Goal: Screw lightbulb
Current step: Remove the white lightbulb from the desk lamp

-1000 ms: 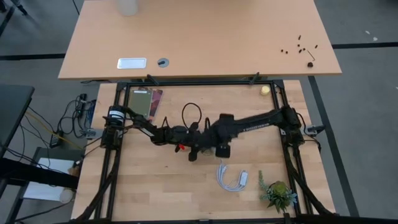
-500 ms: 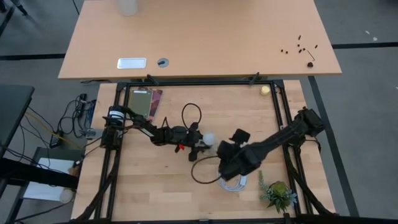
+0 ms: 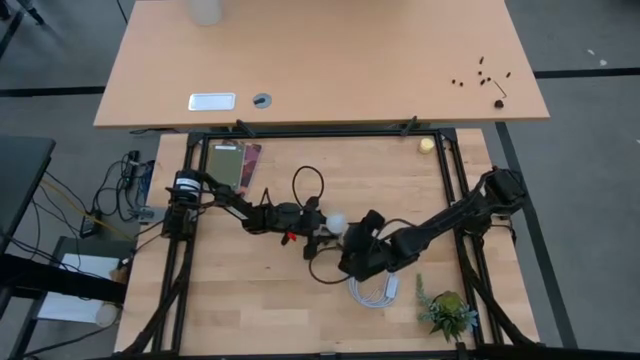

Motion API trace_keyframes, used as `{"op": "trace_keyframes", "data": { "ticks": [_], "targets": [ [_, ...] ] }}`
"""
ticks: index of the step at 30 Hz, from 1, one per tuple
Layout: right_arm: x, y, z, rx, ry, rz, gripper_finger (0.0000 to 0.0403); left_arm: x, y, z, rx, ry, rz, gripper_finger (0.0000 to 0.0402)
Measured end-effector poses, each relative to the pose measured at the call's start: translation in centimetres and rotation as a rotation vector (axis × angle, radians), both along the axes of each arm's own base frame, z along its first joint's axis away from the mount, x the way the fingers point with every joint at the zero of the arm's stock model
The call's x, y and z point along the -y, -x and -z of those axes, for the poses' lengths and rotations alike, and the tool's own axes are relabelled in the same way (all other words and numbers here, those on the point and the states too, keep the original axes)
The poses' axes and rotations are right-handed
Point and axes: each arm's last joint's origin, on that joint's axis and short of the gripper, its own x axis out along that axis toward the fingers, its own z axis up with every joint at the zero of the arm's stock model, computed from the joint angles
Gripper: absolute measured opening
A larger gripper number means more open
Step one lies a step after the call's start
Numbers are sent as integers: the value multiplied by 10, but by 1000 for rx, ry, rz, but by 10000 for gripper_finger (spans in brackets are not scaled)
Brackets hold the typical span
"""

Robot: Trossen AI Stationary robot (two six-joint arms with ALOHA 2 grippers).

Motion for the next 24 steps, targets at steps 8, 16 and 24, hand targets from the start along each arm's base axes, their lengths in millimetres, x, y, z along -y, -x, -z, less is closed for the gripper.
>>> {"op": "trace_keyframes", "data": {
  "ticks": [8, 16, 24],
  "targets": [
    [15, -7, 16, 145, 4, -19, 321, 0, 0, 0, 1, -1, 0, 201],
    [11, 1, 5, 169, 98, 22, 317, 0, 0, 0, -1, -1, 0, 201],
    [20, 27, 15, -55, 54, 156, 302, 0, 0, 0, -1, -3, 1, 201]
  ]
}}
